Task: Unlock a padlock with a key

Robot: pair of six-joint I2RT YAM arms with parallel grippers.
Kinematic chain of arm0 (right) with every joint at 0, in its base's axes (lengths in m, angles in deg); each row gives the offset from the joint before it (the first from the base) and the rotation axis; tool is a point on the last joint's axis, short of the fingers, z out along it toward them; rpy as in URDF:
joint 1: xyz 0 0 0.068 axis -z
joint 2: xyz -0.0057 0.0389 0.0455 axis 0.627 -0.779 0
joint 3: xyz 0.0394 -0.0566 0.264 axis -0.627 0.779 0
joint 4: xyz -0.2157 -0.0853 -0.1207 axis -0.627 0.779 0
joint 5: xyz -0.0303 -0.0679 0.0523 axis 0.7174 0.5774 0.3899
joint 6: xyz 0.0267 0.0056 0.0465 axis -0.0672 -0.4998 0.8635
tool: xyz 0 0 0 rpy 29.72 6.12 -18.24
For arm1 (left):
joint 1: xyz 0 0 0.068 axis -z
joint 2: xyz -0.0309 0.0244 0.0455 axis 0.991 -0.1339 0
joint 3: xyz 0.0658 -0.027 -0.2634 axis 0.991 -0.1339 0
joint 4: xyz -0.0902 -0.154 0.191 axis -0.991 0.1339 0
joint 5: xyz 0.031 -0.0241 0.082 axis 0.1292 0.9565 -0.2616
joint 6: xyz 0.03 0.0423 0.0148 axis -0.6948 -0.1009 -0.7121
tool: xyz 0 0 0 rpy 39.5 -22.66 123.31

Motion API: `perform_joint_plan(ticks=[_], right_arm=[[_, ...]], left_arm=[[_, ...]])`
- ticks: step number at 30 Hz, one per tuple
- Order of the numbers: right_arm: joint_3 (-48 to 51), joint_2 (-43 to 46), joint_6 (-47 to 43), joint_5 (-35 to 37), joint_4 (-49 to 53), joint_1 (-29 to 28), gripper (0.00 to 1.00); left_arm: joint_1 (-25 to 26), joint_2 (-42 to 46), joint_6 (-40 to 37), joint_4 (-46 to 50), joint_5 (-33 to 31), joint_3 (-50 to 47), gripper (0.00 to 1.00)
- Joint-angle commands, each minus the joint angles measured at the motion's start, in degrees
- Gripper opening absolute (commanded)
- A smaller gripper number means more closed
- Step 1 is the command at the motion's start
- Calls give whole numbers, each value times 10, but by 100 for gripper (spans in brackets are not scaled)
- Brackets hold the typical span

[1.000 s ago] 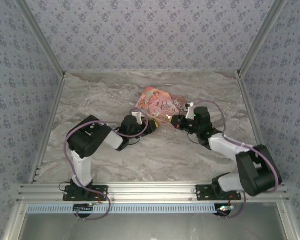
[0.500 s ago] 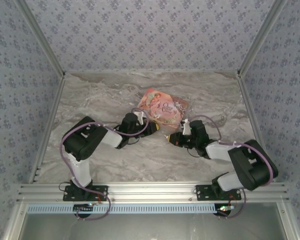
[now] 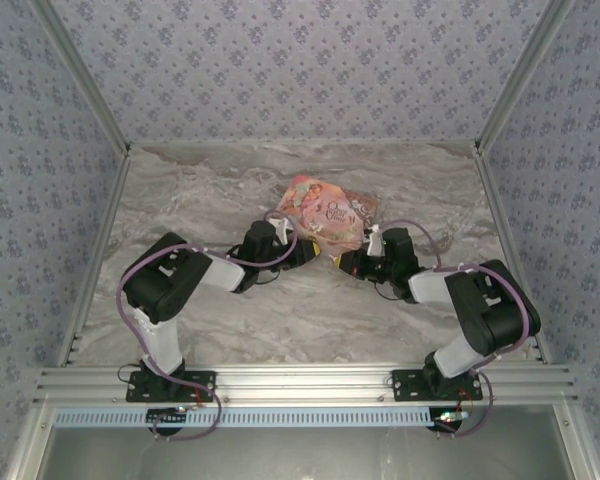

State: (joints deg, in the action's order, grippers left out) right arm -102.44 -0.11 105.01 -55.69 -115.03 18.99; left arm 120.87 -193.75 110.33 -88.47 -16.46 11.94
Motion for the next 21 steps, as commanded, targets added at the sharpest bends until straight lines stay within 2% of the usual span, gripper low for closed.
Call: perform_joint_plan(ticks=[1, 6, 12, 21], right_arm=[[-14, 3, -10, -3, -10, 9, 0], [23, 43, -11, 2, -7, -15, 0], [45, 109, -11, 39, 34, -52, 0], [26, 77, 19, 46, 27, -63, 0]], left_arm=[[5, 25, 4, -14, 48, 13, 6], [6, 30, 8, -13, 49, 14, 6], [8, 37, 17, -14, 46, 16, 6], [10, 43, 41, -32, 38, 14, 5]])
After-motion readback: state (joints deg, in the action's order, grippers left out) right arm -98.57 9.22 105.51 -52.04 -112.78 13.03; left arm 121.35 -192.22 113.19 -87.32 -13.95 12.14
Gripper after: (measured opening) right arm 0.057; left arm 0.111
